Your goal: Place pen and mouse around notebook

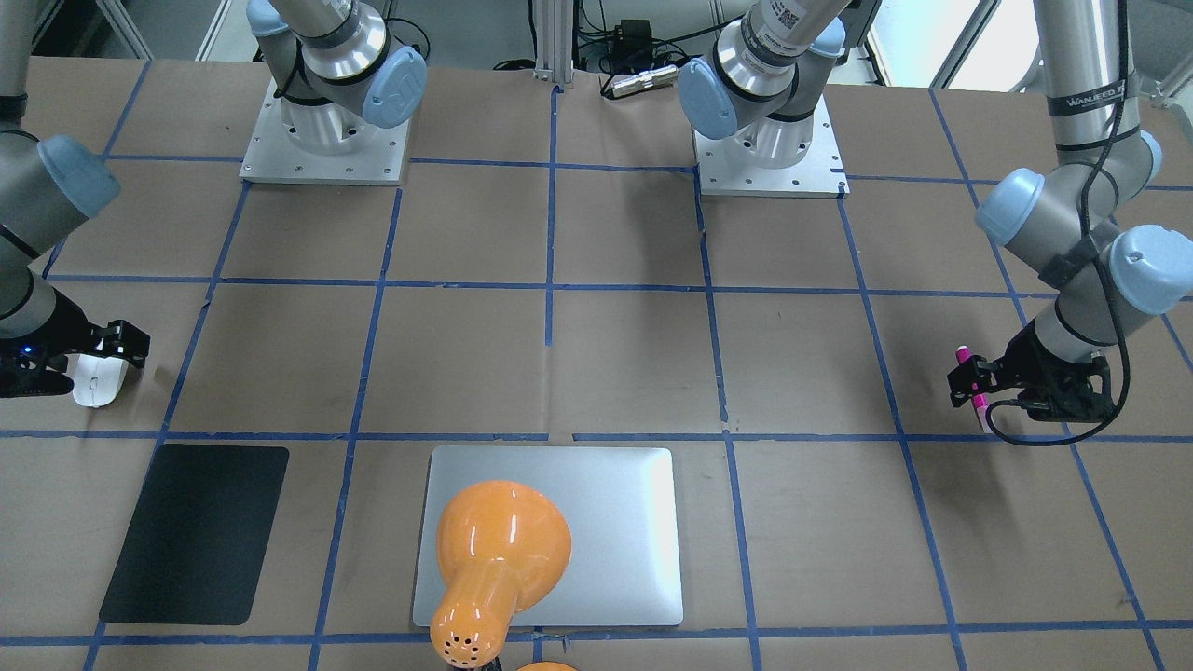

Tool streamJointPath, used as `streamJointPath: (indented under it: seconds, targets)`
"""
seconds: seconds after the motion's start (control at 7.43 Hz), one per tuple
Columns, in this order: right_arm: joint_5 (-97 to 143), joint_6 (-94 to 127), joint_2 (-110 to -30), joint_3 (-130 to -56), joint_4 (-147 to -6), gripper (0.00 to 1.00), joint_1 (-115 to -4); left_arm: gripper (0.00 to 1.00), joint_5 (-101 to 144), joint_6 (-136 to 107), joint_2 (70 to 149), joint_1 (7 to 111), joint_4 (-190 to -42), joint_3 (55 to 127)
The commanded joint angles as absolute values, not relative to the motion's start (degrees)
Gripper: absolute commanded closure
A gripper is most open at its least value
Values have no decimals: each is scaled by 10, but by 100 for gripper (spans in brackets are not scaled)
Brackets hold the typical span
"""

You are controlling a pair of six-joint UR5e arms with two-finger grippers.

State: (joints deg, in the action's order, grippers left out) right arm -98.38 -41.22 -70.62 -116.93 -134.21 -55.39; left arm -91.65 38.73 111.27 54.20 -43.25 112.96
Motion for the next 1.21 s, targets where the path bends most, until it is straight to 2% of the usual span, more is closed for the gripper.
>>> streamJointPath:
  seconds: [0.0, 0.13, 0.27, 0.81, 1.08]
  targets:
    - [-984, -418, -700, -1168, -1341, 0, -554, 3, -912, 392, 1122, 526, -429, 1130]
    - [-980, -418, -700, -1167, -1341, 0, -554, 20, -913, 387, 1122, 526, -429, 1129]
    - [-983, -417, -700, -1167, -1341, 4, -554, 26, -914, 386, 1122, 526, -433, 1130]
    - [-984, -402, -711, -1165, -1336, 69, -555, 33, -917, 386, 1122, 525, -434, 1132]
    - [-981, -396, -725, -1121, -1293, 94, -560, 34, -917, 387, 1124, 525, -435, 1133]
